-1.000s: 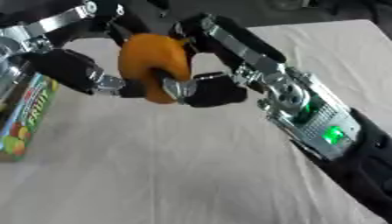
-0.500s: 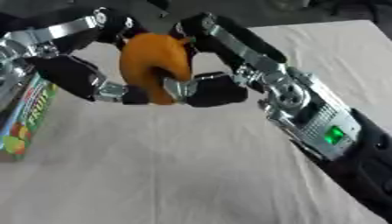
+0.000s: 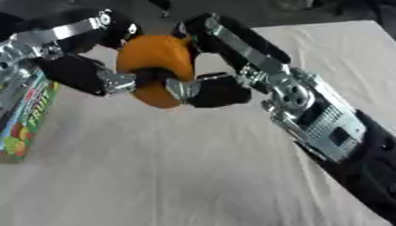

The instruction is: Pick up the objects with one hand, pass them to the other hand, and then place them into the box on the other side of the table.

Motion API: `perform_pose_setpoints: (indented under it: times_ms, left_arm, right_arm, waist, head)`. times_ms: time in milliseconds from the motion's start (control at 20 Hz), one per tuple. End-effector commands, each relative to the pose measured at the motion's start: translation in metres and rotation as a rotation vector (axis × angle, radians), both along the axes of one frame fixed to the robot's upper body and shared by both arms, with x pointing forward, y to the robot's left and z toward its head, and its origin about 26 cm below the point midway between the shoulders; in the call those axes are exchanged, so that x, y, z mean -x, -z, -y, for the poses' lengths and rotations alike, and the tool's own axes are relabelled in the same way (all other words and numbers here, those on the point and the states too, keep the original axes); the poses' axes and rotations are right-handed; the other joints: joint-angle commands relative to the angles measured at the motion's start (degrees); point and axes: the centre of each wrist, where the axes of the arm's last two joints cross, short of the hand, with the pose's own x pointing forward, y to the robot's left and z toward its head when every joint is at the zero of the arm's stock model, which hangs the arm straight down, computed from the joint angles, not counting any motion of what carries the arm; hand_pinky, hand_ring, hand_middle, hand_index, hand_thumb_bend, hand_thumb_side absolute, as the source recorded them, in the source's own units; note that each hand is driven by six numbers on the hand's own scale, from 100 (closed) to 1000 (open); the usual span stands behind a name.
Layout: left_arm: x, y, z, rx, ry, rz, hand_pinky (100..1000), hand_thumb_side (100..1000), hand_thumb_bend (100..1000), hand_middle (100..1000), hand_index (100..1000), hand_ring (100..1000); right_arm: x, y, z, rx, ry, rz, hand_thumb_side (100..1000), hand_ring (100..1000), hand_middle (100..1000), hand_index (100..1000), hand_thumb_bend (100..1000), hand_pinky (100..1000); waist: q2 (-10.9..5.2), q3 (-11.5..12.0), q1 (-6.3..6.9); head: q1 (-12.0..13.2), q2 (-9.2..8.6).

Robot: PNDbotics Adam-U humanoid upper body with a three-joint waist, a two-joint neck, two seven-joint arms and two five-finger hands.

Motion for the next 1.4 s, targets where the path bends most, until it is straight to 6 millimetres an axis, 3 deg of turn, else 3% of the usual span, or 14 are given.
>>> perform_pose_setpoints:
  times_ms: [50,150,250,400,700,750,950,1100,1200,1400]
  left_arm:
    - [0.001,-0.010,-0.001,0.046,-0.012,0.009,530,400,101,479,518,593]
    - [0.002,-0.010,-0.001,0.061,-0.014,0.002,511,349,100,455,482,575]
    - [0.002,-0.010,-0.001,0.072,-0.019,-0.001,495,330,100,439,461,558]
    - [0.002,-0.010,-0.002,0.082,-0.032,0.012,482,292,100,425,439,549]
    - [0.005,-0.012,-0.006,0.086,-0.054,0.046,483,247,119,396,400,540]
    - [0.005,-0.012,-0.008,0.085,-0.056,0.051,483,230,132,392,397,539]
    - [0.006,-0.012,-0.014,0.073,-0.074,0.060,481,186,188,389,396,538]
    - [0.005,-0.011,-0.016,0.064,-0.085,0.059,477,177,200,383,391,535]
    - [0.004,-0.011,-0.018,0.060,-0.093,0.063,472,173,204,380,388,532]
    - [0.003,-0.011,-0.022,0.060,-0.117,0.077,467,157,215,378,386,528]
  right_arm:
    - [0.005,-0.008,0.002,-0.001,-0.010,0.027,100,377,285,477,100,591]
    - [0.005,-0.008,0.002,0.002,-0.008,0.023,100,378,288,479,100,591]
    - [0.005,-0.007,0.002,0.002,-0.004,0.016,100,388,300,489,164,593]
    - [0.004,-0.007,0.003,-0.011,0.023,-0.001,100,411,330,524,356,602]
    - [0.002,-0.006,0.008,-0.044,0.146,-0.024,100,501,448,674,593,650]
    - [0.002,-0.005,0.009,-0.046,0.171,-0.026,138,532,481,711,610,664]
    - [0.001,-0.004,0.012,-0.040,0.257,-0.034,307,629,596,812,568,705]
    - [0.001,-0.004,0.012,-0.026,0.288,-0.032,424,656,622,831,558,715]
    - [0.001,-0.004,0.013,-0.015,0.299,-0.030,447,659,631,835,534,715]
    - [0.000,-0.004,0.018,-0.006,0.318,-0.024,379,654,630,832,559,711]
  waist:
    - [-1.36,-0.01,-0.06]
    - [-1.37,-0.03,-0.05]
    - [-1.37,-0.03,-0.04]
    - [-1.36,-0.05,-0.03]
    - [-1.31,0.02,-0.02]
    - [-1.29,0.02,-0.02]
    - [-1.29,0.04,-0.02]
    - [-1.33,0.06,-0.03]
    - [-1.36,0.06,-0.04]
    - [-1.42,0.01,-0.02]
  head:
    - [0.14,-0.41]
    - [0.15,-0.38]
    - [0.14,-0.30]
    - [0.08,-0.20]
    - [0.27,0.25]
    - [0.31,0.33]
    - [0.53,0.53]
    - [1.04,0.63]
    - [1.59,0.67]
    - [2.32,0.73]
